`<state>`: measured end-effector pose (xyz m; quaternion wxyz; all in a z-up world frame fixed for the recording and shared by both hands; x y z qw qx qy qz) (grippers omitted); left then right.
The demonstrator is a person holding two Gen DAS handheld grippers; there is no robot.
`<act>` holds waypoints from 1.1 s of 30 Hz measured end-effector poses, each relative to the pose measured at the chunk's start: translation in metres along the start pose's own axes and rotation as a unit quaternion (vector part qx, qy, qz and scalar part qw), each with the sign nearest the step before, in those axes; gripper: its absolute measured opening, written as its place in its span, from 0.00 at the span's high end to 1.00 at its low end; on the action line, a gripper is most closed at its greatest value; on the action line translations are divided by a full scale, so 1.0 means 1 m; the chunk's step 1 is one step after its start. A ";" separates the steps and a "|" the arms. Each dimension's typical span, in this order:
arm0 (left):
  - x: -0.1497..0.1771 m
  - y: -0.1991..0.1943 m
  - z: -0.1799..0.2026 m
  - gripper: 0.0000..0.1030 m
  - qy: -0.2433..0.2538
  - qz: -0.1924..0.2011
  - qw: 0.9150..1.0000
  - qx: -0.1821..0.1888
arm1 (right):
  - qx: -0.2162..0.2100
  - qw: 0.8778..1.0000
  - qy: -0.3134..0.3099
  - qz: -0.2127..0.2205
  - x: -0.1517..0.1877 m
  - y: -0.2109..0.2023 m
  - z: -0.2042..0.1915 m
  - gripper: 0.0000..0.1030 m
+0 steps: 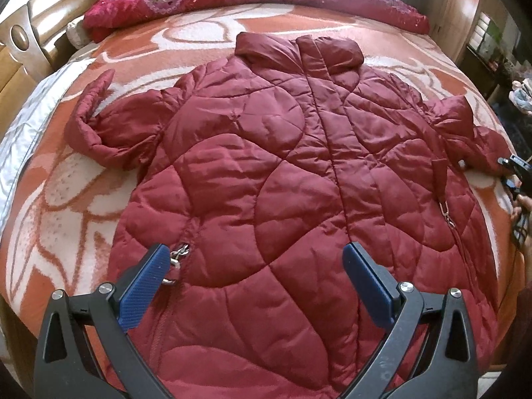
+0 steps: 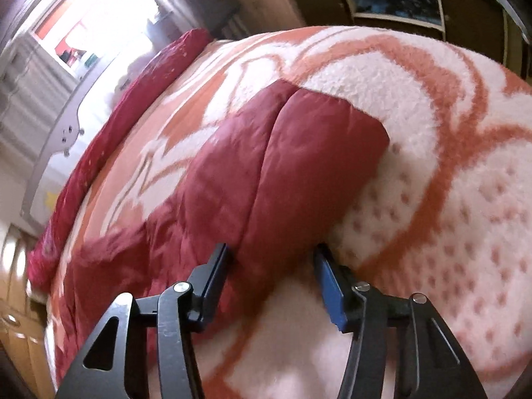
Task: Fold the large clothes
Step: 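Grasp the jacket sleeve nearest the right tool and lift it, then fold the held sleeve across the jacket body with the right tool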
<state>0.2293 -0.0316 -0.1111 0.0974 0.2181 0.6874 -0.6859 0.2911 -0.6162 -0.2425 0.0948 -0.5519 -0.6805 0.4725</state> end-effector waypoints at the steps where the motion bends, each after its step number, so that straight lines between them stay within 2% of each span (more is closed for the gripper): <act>1: -0.001 0.002 0.001 0.00 0.000 -0.001 1.000 0.001 | -0.006 1.000 0.008 0.002 -0.006 0.004 0.001 0.49; 4: -0.004 0.007 0.005 0.00 0.002 -0.002 1.000 0.002 | -0.012 1.000 0.017 0.005 -0.014 0.011 0.001 0.56; 5: -0.005 0.009 0.005 0.00 0.002 -0.001 1.000 0.002 | -0.012 1.000 0.019 0.003 -0.017 0.015 0.002 0.66; 6: -0.006 0.011 0.005 0.00 0.002 -0.002 1.000 0.002 | -0.013 1.000 0.019 0.001 -0.019 0.018 -0.001 0.83; 9: -0.009 0.015 0.005 0.00 -0.001 -0.004 1.000 0.005 | -0.028 1.000 0.013 0.006 -0.019 0.013 -0.014 0.93; 15: -0.015 0.017 0.001 0.00 -0.006 0.003 1.000 0.014 | -0.124 0.988 -0.084 0.037 -0.005 -0.037 -0.089 0.94; 21: -0.018 0.013 -0.008 0.00 -0.017 0.013 0.999 0.027 | -0.214 0.963 -0.161 0.012 0.037 -0.067 -0.177 0.94; 26: -0.022 0.011 -0.020 0.00 -0.028 0.020 0.999 0.042 | -0.273 0.932 -0.234 -0.035 0.097 -0.072 -0.256 0.94; 30: -0.028 0.011 -0.030 0.00 -0.037 0.022 0.997 0.063 | -0.287 0.910 -0.292 -0.066 0.151 -0.067 -0.301 0.94; 33: -0.033 0.013 -0.040 0.00 -0.043 0.026 0.997 0.065 | -0.289 0.894 -0.328 -0.097 0.198 -0.061 -0.325 0.94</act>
Point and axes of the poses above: each gripper's, at about its wrist camera, not at the fingertips, and y roughly the way its jaws point, z to its right, x to its underside, the point moved 6 cm from there along y, roughly the way its jaws point, and after that the axes turned 5 degrees about y, right-handed, at the moved point
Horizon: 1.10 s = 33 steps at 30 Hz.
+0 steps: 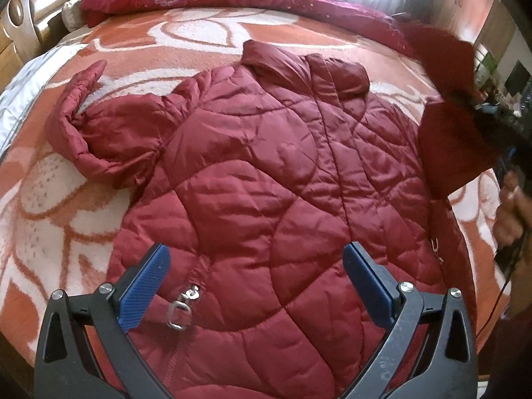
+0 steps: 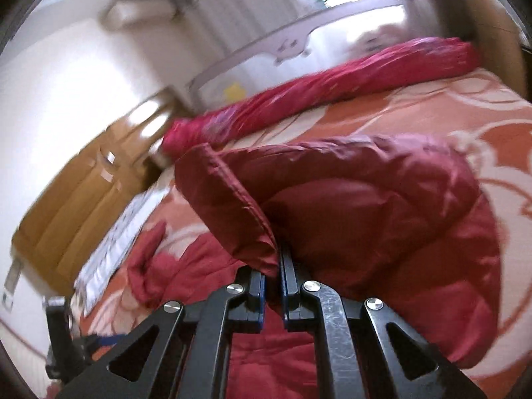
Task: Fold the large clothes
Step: 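Fold the held sleeve across the jacket body with the right tool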
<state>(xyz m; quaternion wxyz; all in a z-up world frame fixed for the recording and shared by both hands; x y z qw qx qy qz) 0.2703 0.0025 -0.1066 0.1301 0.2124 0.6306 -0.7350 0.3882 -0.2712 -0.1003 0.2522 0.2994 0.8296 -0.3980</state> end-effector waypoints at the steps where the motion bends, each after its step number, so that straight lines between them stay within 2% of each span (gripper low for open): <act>1: -0.002 0.001 -0.004 0.00 -0.005 0.000 1.000 0.004 | 0.002 1.000 -0.012 -0.019 0.008 0.016 -0.010 0.94; 6: -0.012 0.009 -0.032 0.00 -0.049 -0.005 0.998 0.046 | 0.004 0.995 -0.061 -0.077 0.048 0.060 -0.051 0.94; 12: -0.024 0.021 -0.041 0.00 -0.063 -0.015 0.991 0.119 | 0.013 0.985 -0.110 -0.129 0.093 0.100 -0.083 0.94; 16: -0.037 0.029 -0.046 0.00 -0.093 -0.022 0.977 0.190 | 0.022 0.978 -0.142 -0.149 0.113 0.114 -0.103 0.91; 18: -0.046 0.032 -0.048 0.00 -0.109 -0.023 0.965 0.237 | 0.034 0.975 -0.158 -0.151 0.121 0.115 -0.106 0.90; 20: -0.052 0.037 -0.050 0.00 -0.119 -0.025 0.959 0.256 | 0.035 0.974 -0.165 -0.153 0.127 0.114 -0.106 0.89; 23: -0.064 0.050 -0.051 0.00 -0.132 -0.038 0.951 0.276 | 0.026 0.973 -0.164 -0.161 0.133 0.115 -0.110 0.82; 25: -0.070 0.063 -0.050 0.00 -0.149 -0.054 0.939 0.304 | 0.020 0.972 -0.163 -0.166 0.137 0.115 -0.115 0.73; 27: -0.073 0.075 -0.049 0.00 -0.165 -0.069 0.931 0.318 | 0.012 0.971 -0.166 -0.170 0.140 0.113 -0.118 0.50; 29: -0.072 0.081 -0.049 0.00 -0.164 -0.076 0.931 0.317 | -0.002 0.970 -0.170 -0.173 0.144 0.107 -0.122 0.44; 32: -0.067 0.089 -0.041 0.00 -0.141 -0.089 0.938 0.302 | 0.006 0.969 -0.177 -0.173 0.148 0.101 -0.121 0.44; 33: -0.065 0.089 -0.038 0.06 -0.135 -0.089 0.940 0.300 | 0.005 0.970 -0.173 -0.172 0.148 0.097 -0.119 0.44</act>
Point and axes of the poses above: each gripper's, at about its wrist camera, not at the fingertips, and y roughly the way its jaws point, z to its right, x to its underside, the point moved 6 cm from there along y, roughly the way its jaws point, and after that the axes turned 5 degrees about y, right-handed, at the moved point
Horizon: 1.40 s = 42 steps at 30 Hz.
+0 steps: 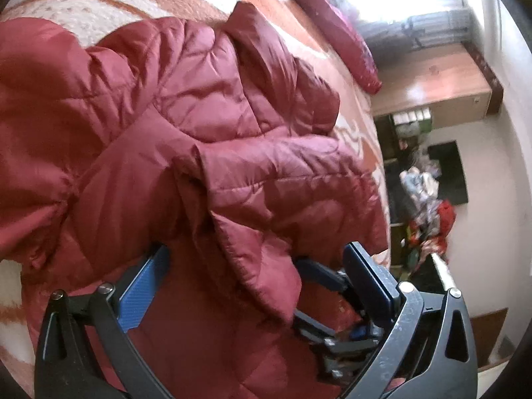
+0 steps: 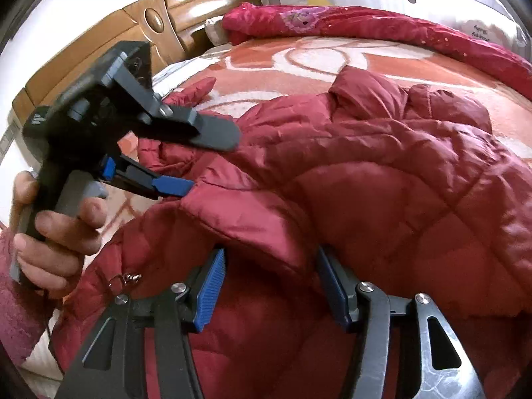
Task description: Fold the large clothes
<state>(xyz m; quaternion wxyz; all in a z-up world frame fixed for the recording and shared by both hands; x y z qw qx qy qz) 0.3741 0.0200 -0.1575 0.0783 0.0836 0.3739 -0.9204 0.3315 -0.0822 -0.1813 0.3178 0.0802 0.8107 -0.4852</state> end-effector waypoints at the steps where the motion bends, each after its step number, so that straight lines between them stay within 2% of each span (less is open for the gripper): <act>1: 0.002 0.004 0.002 0.11 0.010 -0.004 1.000 -0.004 | 0.000 1.000 0.008 0.003 0.002 -0.004 0.003 0.44; 2: 0.003 0.006 0.004 0.27 0.019 -0.007 1.000 -0.007 | -0.001 1.000 0.018 0.005 0.005 -0.009 0.008 0.44; 3: 0.005 0.010 0.004 0.51 0.026 -0.013 0.999 -0.014 | -0.002 1.000 0.030 0.008 0.007 -0.015 0.012 0.45; 4: 0.007 0.012 0.003 0.62 0.032 -0.020 0.999 -0.023 | -0.002 0.999 0.040 0.011 0.009 -0.020 0.016 0.45; 5: 0.008 0.013 0.004 0.80 0.040 -0.025 0.998 -0.032 | 0.001 0.998 0.055 0.017 0.011 -0.028 0.023 0.44; 8: 0.010 -0.002 0.013 0.87 0.089 -0.022 0.994 -0.056 | 0.014 0.995 0.097 0.036 0.019 -0.055 0.045 0.45; 11: 0.002 -0.032 0.025 0.90 0.153 0.007 0.983 -0.102 | 0.029 0.987 0.139 0.070 0.019 -0.086 0.072 0.44; 13: -0.007 -0.052 0.027 0.90 0.192 0.026 0.969 -0.155 | 0.051 0.982 0.153 0.096 0.015 -0.104 0.090 0.44; 15: -0.013 -0.060 0.026 0.90 0.224 0.027 0.952 -0.208 | 0.075 0.975 0.170 0.121 0.010 -0.118 0.109 0.44; 17: -0.013 -0.056 0.023 0.89 0.242 0.011 0.942 -0.232 | 0.107 0.968 0.192 0.118 0.004 -0.117 0.134 0.43; 20: -0.007 -0.034 0.016 0.88 0.260 -0.012 0.927 -0.269 | 0.133 0.966 0.199 0.102 -0.003 -0.103 0.157 0.43; 22: -0.003 -0.024 0.006 0.81 0.253 -0.021 0.921 -0.296 | 0.147 0.966 0.199 0.073 -0.004 -0.083 0.169 0.43; 24: -0.004 -0.026 -0.005 0.69 0.225 -0.010 0.924 -0.310 | 0.156 0.967 0.199 0.043 -0.001 -0.066 0.179 0.43; 28: -0.003 -0.064 -0.006 0.68 0.166 0.062 0.930 -0.321 | 0.166 0.968 0.188 0.030 0.000 -0.048 0.187 0.43; 31: 0.005 -0.080 0.017 0.68 0.160 0.099 0.947 -0.260 | 0.163 0.967 0.191 0.033 0.005 -0.047 0.186 0.43; 34: 0.011 -0.064 0.040 0.68 0.174 0.090 0.957 -0.213 | 0.165 0.968 0.188 0.031 0.005 -0.044 0.186 0.42; 35: 0.012 -0.054 0.044 0.68 0.180 0.083 0.957 -0.212 | 0.167 0.968 0.187 0.031 0.008 -0.045 0.184 0.41; 37: 0.012 -0.027 0.047 0.68 0.192 0.069 0.951 -0.231 | 0.166 0.969 0.183 0.026 0.008 -0.042 0.182 0.37; 38: 0.011 -0.018 0.045 0.68 0.193 0.062 0.950 -0.239 | 0.162 0.970 0.182 0.022 0.007 -0.041 0.182 0.32; 41: 0.009 0.010 0.024 0.68 0.186 0.040 0.940 -0.285 | 0.162 0.970 0.181 0.007 0.013 -0.039 0.176 0.20; 42: 0.008 0.016 0.013 0.68 0.180 0.034 0.939 -0.290 | 0.165 0.969 0.181 0.004 0.013 -0.038 0.177 0.18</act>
Point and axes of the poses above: each gripper's, at about its wrist camera, not at the fingertips, and y roughly the way its jaws point, z to its right, x to its underside, the point moved 6 cm from there along y, roughly the way its jaws point, and after that the axes turned 5 degrees about y, right-handed, at the moved point
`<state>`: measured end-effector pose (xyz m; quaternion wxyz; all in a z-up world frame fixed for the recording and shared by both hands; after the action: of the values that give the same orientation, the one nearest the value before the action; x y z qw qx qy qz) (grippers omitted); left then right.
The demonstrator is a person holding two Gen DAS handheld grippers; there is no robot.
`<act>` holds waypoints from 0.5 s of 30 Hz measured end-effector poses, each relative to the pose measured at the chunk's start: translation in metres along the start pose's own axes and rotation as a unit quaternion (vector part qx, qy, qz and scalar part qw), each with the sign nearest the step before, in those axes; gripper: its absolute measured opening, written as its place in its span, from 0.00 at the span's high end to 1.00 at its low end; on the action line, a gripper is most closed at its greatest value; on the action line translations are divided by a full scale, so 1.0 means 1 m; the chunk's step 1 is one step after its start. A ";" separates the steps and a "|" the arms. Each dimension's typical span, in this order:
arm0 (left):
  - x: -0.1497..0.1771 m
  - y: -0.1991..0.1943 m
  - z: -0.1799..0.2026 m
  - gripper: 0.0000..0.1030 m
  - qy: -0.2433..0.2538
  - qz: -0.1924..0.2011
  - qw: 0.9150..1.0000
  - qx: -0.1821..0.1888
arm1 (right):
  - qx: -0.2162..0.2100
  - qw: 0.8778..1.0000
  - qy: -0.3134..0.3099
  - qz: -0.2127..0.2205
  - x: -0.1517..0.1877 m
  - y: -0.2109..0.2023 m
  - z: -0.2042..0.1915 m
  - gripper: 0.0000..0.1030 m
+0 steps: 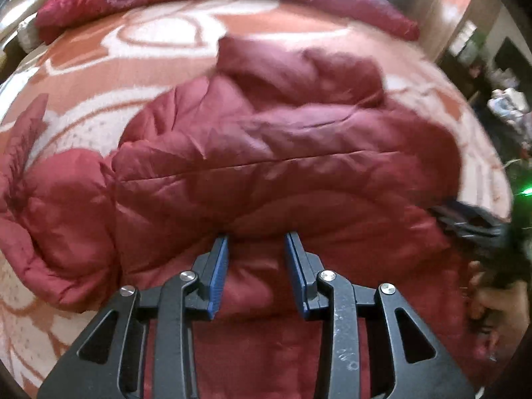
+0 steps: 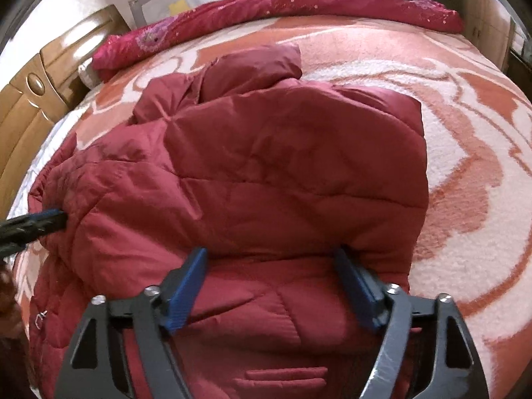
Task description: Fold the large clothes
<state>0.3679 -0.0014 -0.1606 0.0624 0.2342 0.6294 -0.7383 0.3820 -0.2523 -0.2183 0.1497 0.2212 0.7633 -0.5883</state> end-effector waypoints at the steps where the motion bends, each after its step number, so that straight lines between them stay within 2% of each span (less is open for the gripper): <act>1: 0.003 0.006 -0.001 0.68 -0.004 -0.003 1.000 0.001 | 0.000 1.000 0.003 -0.005 0.000 0.001 0.000 0.14; 4: 0.007 0.013 -0.006 0.68 -0.014 0.001 1.000 0.014 | -0.008 1.000 -0.009 -0.004 0.002 0.003 -0.002 0.05; 9: 0.007 0.014 -0.005 0.68 -0.005 0.007 1.000 0.004 | -0.007 1.000 -0.010 0.006 0.004 0.006 -0.004 0.02; 13: 0.006 0.015 -0.003 0.68 -0.010 0.007 1.000 0.003 | 0.022 0.999 -0.041 -0.014 0.004 0.012 -0.012 0.00; 15: 0.007 0.009 -0.003 0.68 -0.011 0.011 1.000 0.008 | 0.024 0.999 -0.031 -0.015 0.002 0.011 -0.011 0.00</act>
<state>0.3661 0.0013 -0.1715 0.0754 0.2330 0.6204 -0.7450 0.3864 -0.2387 -0.2258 0.1585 0.1948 0.7473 -0.6152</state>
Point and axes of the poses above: each gripper's, at about its wrist camera, not at the fingertips, and y roughly the way its jaws point, z to its right, x to its underside, the point moved 6 cm from there along y, roughly the way its jaws point, and after that the axes turned 5 degrees about y, right-handed, at the moved point
